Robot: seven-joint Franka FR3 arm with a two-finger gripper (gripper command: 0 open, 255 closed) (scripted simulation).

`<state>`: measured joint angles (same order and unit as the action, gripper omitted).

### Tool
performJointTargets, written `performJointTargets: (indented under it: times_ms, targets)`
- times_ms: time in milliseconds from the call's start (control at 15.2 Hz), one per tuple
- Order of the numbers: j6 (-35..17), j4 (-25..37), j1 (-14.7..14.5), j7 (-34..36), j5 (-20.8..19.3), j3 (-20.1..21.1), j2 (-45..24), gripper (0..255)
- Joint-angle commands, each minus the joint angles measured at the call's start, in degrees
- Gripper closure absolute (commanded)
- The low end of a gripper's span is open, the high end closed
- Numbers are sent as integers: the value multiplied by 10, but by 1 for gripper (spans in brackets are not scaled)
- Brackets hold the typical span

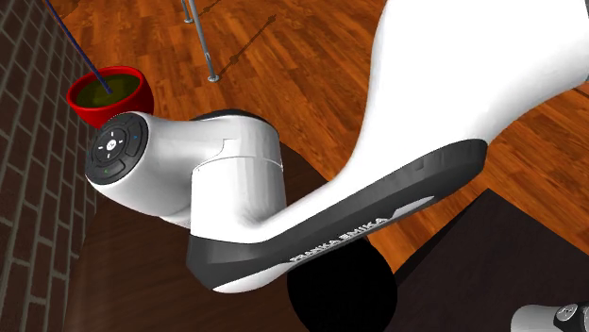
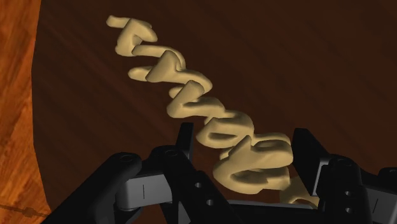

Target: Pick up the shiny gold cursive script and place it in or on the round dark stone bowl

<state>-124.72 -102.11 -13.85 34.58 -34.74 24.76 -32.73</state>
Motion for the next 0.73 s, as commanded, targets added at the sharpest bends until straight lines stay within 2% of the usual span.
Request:
performJointTargets:
  times_ms: [0,660]
  targets:
    - [9,-1,3,-6,7,4,11,255]
    - [58,12,14,-36,39,21,56,255]
